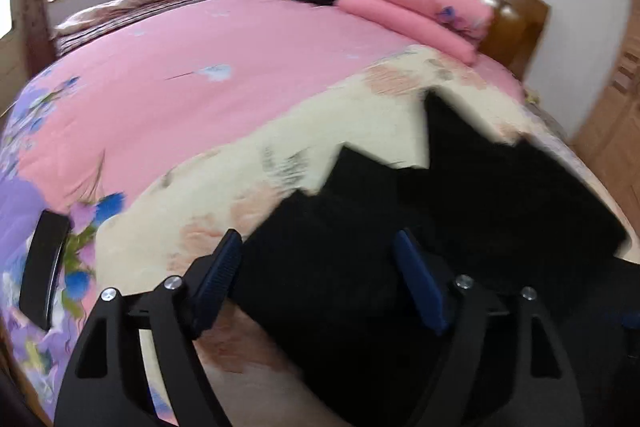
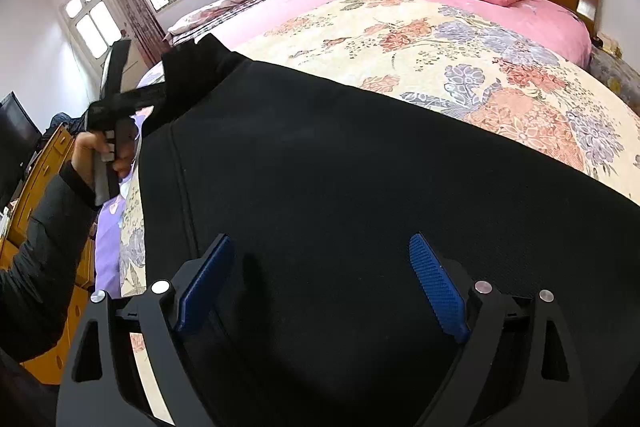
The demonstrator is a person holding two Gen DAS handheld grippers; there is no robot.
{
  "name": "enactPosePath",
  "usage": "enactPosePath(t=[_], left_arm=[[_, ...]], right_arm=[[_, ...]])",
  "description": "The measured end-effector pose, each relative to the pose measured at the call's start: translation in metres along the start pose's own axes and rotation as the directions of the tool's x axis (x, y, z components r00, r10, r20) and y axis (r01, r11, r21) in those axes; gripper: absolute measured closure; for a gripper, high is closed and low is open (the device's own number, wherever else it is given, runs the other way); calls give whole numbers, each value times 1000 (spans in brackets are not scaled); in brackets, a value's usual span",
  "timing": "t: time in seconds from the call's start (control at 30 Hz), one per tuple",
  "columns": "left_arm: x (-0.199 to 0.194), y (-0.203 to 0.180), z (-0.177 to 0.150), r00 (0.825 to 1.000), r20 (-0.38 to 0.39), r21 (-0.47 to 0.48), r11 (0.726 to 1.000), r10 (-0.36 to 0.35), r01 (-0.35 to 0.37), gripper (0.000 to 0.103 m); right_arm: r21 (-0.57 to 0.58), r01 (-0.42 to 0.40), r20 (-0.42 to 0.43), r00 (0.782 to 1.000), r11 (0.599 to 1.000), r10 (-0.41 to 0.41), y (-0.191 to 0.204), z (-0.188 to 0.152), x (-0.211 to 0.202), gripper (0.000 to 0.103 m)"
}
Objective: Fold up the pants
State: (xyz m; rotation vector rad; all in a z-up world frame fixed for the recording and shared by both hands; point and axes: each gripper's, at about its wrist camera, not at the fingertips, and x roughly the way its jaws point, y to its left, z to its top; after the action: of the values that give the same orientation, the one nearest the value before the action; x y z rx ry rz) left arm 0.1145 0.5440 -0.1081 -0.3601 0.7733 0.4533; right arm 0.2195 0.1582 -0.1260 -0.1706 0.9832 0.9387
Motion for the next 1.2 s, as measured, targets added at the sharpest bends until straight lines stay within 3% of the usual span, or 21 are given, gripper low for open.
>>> enactPosePath(t=[0.1, 0.17, 0.23, 0.33, 0.37, 0.47, 0.57, 0.6, 0.67, 0.7, 0.73, 0.8, 0.9, 0.97, 1.03, 1.1, 1.17, 1.2], left_arm=[[-18, 21, -5, 997, 50, -74, 996, 58, -54, 23], [-16, 30, -4, 997, 23, -64, 996, 68, -66, 23], [-3, 37, 6, 999, -43, -53, 998, -33, 31, 17], [-4, 26, 14, 995, -68, 21, 997, -70, 72, 22], [-4, 18, 14, 990, -92, 56, 992, -111, 116, 23], [7, -3, 13, 992, -115, 187, 979, -58, 79, 21], [20, 15, 21, 980, -140, 84, 984, -143, 155, 19], [22, 21, 24, 979, -133, 56, 985, -156, 164, 23], [26, 17, 27, 982, -147, 61, 990, -115, 125, 41], [24, 10, 27, 981, -159, 98, 986, -115, 132, 69], [23, 2, 27, 973, -179, 117, 979, -142, 165, 83], [15, -12, 26, 982, -171, 199, 973, -85, 119, 85], [2, -26, 28, 994, -107, 242, 970, -10, 36, 87], [-24, -45, 36, 997, 30, 304, 950, 69, -75, 87], [-44, -53, 44, 979, 149, 327, 927, 140, -183, 87], [-36, -34, 60, 982, 116, 253, 951, 150, -176, 89], [-8, -16, 59, 970, 66, 251, 937, 234, -243, 94], [9, -8, 53, 973, 2, 245, 943, 232, -225, 94]], right_arm=[[4, 0, 2, 1000, 1000, 0, -1, -1, -1, 15], [3, -5, 0, 1000, 1000, 5, -1, 0, 0, 14], [0, -6, -2, 1000, 1000, 6, -1, 0, 0, 13], [1, -6, 0, 1000, 1000, 6, -1, 0, 1, 13], [5, -8, 2, 1000, 1000, 8, -1, 0, 1, 13], [15, -16, 5, 1000, 1000, 16, -3, 0, 1, 13], [18, -16, 9, 1000, 1000, 16, -3, 0, -1, 13], [20, -16, 10, 1000, 1000, 16, -3, 0, -1, 13], [24, -17, 14, 1000, 1000, 17, -4, -1, -2, 13], [26, -19, 15, 1000, 999, 19, -5, -1, -2, 13], [30, -23, 16, 1000, 999, 22, -5, 0, -2, 13], [34, -28, 18, 999, 999, 27, -6, -1, -3, 13], [40, -31, 21, 999, 999, 31, -7, -1, -3, 13], [45, -32, 24, 999, 998, 31, -8, -1, -4, 13], [49, -32, 25, 999, 998, 31, -9, -1, -4, 13], [48, -30, 25, 999, 998, 29, -8, -1, -4, 13], [45, -23, 20, 1000, 999, 23, -7, 0, -4, 13], [35, -14, 16, 1000, 999, 13, -5, 0, -3, 13]])
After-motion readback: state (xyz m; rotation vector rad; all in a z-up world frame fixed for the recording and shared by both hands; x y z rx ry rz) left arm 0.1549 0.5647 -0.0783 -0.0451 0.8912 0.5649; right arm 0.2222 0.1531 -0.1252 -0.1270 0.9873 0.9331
